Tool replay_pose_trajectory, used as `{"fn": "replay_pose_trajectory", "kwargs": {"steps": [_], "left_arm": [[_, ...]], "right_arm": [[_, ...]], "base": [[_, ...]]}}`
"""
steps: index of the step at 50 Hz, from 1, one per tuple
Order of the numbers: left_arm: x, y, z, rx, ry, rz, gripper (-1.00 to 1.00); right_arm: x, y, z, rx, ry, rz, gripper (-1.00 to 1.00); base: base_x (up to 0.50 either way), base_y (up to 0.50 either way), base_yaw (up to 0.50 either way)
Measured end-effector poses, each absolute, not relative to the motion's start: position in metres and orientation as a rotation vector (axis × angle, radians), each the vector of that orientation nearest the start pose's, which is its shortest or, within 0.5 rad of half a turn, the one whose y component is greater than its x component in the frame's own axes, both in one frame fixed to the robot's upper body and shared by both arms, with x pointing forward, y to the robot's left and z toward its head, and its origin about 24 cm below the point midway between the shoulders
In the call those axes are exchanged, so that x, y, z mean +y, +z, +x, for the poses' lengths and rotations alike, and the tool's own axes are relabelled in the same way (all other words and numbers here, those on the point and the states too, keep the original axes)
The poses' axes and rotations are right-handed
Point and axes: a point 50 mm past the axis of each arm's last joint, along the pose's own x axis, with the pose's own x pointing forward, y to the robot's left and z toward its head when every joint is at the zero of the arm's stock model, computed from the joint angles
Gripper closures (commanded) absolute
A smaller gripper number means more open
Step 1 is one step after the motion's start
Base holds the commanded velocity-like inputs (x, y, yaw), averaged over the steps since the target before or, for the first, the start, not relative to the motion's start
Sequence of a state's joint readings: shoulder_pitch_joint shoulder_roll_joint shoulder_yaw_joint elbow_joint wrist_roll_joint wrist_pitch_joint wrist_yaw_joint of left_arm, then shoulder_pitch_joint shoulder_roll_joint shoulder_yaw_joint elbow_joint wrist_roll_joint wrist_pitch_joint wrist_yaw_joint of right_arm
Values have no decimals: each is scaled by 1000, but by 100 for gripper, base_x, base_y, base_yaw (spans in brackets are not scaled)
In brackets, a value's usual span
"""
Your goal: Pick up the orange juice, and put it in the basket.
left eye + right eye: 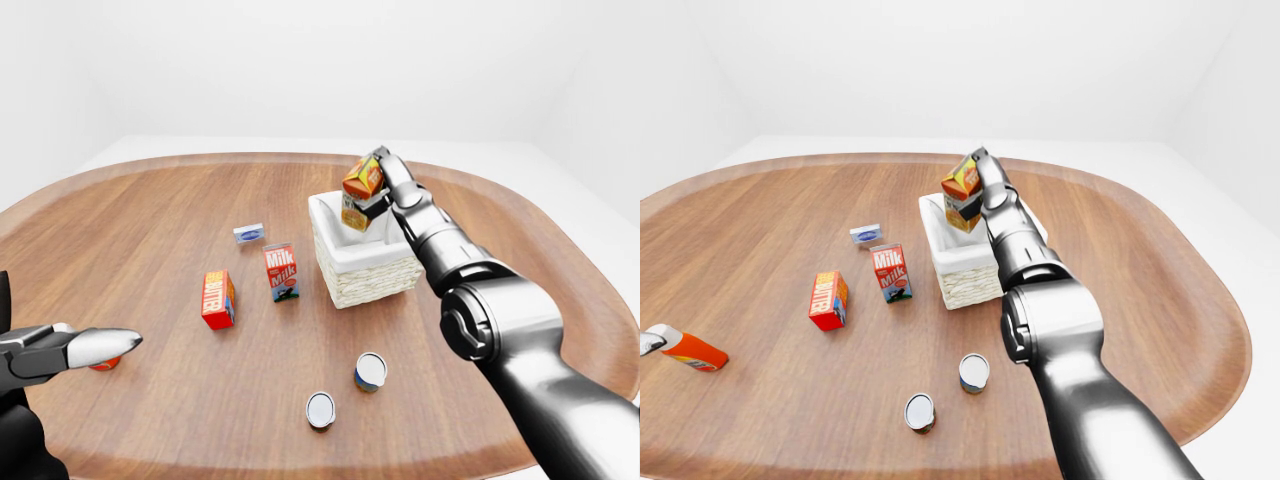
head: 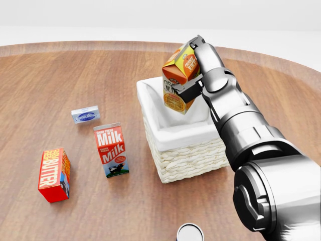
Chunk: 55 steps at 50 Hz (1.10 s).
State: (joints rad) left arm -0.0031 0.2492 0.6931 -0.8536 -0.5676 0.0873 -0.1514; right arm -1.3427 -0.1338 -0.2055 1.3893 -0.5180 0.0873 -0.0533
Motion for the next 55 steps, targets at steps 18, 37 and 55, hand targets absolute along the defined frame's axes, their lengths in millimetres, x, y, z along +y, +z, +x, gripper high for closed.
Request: {"fn": "replay_pose_trajectory", "kwargs": {"steps": [18, 37, 55], "left_arm": [[255, 248, 146, -921, 127, 64, -100], [255, 249, 145, -926, 125, 66, -100], [254, 248, 146, -923, 123, 65, -100]], "right_arm": [[-114, 174, 429, 135, 37, -569, 100], [-111, 167, 428, 148, 44, -565, 100], [-110, 159, 426, 163, 39, -566, 100]], "base": [[0, 0, 0], [0, 0, 0], [0, 0, 0]]}}
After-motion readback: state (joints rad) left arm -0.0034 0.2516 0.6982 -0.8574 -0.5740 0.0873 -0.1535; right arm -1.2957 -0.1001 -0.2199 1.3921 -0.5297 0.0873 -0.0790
